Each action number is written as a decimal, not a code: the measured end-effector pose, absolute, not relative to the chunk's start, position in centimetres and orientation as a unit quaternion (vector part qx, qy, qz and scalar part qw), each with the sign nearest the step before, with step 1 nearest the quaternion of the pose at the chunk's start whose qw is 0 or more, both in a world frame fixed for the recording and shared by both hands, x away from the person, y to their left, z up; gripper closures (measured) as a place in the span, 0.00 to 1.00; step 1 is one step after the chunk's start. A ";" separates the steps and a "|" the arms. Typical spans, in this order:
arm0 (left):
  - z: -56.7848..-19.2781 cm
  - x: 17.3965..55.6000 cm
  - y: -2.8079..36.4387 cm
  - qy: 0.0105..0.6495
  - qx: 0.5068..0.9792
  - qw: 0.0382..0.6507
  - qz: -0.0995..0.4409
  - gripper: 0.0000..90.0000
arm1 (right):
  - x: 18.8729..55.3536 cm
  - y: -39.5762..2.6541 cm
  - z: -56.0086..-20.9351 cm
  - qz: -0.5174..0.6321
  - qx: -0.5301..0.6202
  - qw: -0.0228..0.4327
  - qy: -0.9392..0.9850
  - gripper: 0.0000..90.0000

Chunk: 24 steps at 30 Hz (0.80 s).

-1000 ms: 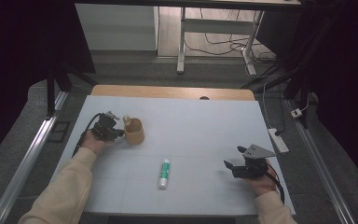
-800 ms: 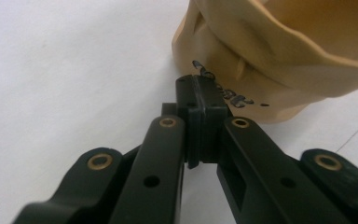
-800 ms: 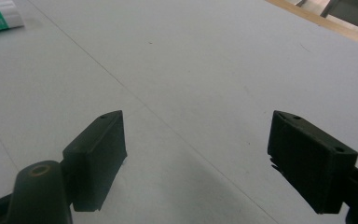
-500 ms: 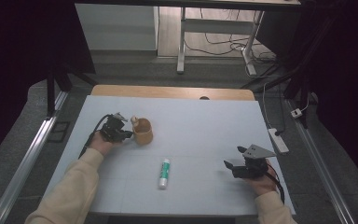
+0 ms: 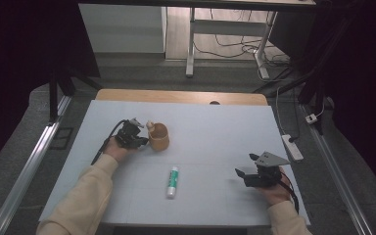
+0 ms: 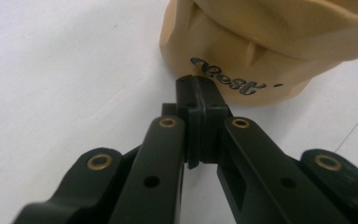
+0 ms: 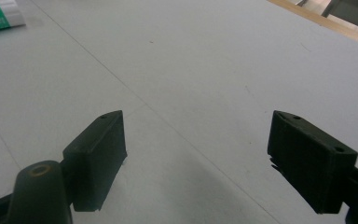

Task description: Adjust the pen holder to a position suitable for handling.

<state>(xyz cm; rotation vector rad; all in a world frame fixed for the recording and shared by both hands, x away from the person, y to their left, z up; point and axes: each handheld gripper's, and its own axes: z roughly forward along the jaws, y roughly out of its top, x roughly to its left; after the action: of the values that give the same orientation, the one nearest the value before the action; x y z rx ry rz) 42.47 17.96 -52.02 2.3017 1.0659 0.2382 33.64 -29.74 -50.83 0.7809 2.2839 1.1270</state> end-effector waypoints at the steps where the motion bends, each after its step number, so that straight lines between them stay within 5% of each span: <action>1: -52.0 42.5 17.9 0.399 0.864 0.293 0.090 0.98 | 33.7 -29.7 -50.9 0.412 0.285 0.236 0.833 0.22; 24: -51.9 43.7 14.6 0.381 0.869 0.304 0.082 0.98 | 33.6 -29.8 -50.8 0.413 0.286 0.235 0.832 0.22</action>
<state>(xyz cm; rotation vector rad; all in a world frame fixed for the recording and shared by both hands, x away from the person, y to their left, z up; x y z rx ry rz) 43.68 14.57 -51.94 2.3035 1.0101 0.2183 33.62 -29.82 -50.78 0.7841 2.2823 1.1342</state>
